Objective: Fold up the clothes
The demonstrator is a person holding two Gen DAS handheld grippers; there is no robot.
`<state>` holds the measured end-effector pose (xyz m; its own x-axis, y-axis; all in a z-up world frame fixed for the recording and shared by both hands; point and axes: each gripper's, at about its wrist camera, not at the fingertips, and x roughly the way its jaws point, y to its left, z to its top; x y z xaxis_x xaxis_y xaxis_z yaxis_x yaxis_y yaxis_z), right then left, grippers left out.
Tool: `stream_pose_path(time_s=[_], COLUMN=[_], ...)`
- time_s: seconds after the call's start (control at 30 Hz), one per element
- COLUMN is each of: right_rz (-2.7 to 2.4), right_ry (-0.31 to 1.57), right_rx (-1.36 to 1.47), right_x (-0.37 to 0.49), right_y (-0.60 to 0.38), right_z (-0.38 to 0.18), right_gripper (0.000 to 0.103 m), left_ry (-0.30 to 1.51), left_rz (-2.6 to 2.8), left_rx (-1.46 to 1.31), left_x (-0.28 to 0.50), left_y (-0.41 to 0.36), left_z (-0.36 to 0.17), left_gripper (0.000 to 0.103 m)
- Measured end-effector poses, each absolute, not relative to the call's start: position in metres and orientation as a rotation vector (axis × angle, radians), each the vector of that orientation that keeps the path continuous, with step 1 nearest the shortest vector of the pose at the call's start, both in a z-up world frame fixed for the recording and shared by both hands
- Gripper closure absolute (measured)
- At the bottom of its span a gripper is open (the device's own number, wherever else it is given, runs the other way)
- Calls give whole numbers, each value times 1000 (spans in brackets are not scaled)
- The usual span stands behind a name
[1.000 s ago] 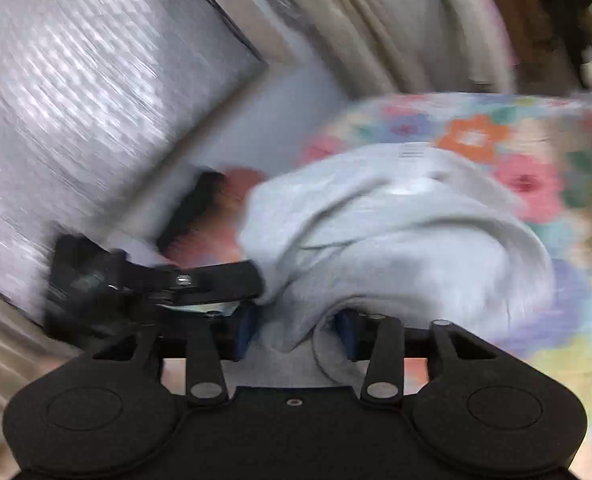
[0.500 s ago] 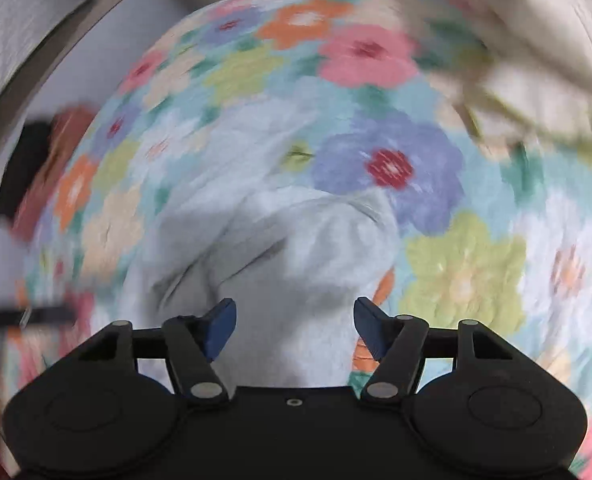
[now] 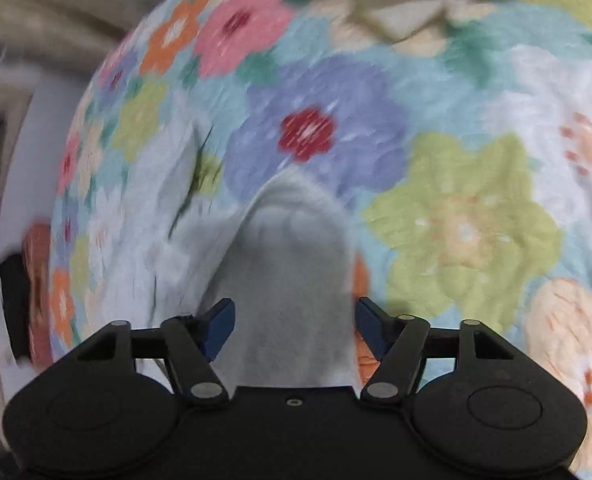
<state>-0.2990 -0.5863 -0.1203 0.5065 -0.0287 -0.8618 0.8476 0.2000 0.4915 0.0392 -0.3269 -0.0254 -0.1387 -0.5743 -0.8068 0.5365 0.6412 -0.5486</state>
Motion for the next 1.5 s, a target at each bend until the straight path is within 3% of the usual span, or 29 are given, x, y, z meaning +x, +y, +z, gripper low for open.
stream_pose_path(time_s=[0.07, 0.1, 0.17, 0.2, 0.5, 0.6, 0.67, 0.7, 0.73, 0.77, 0.8, 0.9, 0.97, 1.03, 1.07, 1.1, 1.2, 1.23, 1.27, 1.3, 1.33, 1.5], right_rz=[-696, -675, -629, -618, -411, -392, -439, -467, -500, -534, -585, -733, -722, -703, -694, -684, -656, -647, -638, -628, -619, -489], right_ry=[935, 945, 950, 944, 633, 683, 701, 716, 742, 778, 822, 952, 944, 929, 921, 914, 891, 883, 876, 868, 860, 726], right_rx=[1126, 1103, 1062, 1031, 1141, 1082, 1053, 1044, 1030, 1020, 1026, 1068, 1085, 1098, 1104, 1111, 1130, 1137, 1143, 1149, 1156, 1177], right_x=[-279, -270, -255, -250, -239, -223, -220, -222, -225, -230, -235, -252, -255, -256, -257, -258, -260, -260, -261, -262, -263, -250], right_y=[-577, -573, -568, -566, -557, -546, -544, -546, -548, -550, -554, -564, -566, -568, -569, -570, -573, -574, -575, -576, -577, -573], right_z=[-121, -118, -109, -102, -30, -6, -5, -10, -19, -30, -44, -85, -90, -94, -95, -97, -102, -103, -105, -106, -108, -79], right_gripper=[32, 52, 76, 80, 99, 98, 92, 82, 71, 49, 42, 42, 42, 34, 22, 18, 18, 22, 40, 68, 79, 88], left_ry=[1425, 1427, 1425, 1424, 1304, 1226, 1227, 1238, 1254, 1270, 1285, 1312, 1319, 1316, 1313, 1310, 1296, 1294, 1292, 1291, 1291, 1265], left_rz=[-963, -973, -992, -1005, -1236, -1285, -1286, -1287, -1282, -1275, -1265, -1232, -1211, -1199, -1194, -1189, -1180, -1174, -1166, -1158, -1152, -1221], left_rx=[-61, -71, -85, -90, 24, 85, 79, 67, 57, 53, 54, 78, 102, 107, 105, 104, 100, 102, 106, 109, 109, 64], left_x=[42, 41, 40, 39, 6, -8, -10, -10, -10, -9, -9, -10, -10, -7, -5, -3, 3, 4, 6, 8, 10, 17], left_y=[-327, -328, -332, -335, -356, -364, -367, -368, -369, -369, -370, -368, -367, -364, -361, -359, -352, -350, -348, -345, -343, -336], left_z=[-26, -26, -25, -24, 0, 12, 12, 10, 7, 3, 0, -11, -15, -15, -15, -14, -12, -11, -11, -12, -12, -9], left_gripper=[18, 18, 18, 18, 18, 18, 18, 18, 18, 18, 18, 18, 18, 18, 18, 18, 18, 18, 18, 18, 18, 18])
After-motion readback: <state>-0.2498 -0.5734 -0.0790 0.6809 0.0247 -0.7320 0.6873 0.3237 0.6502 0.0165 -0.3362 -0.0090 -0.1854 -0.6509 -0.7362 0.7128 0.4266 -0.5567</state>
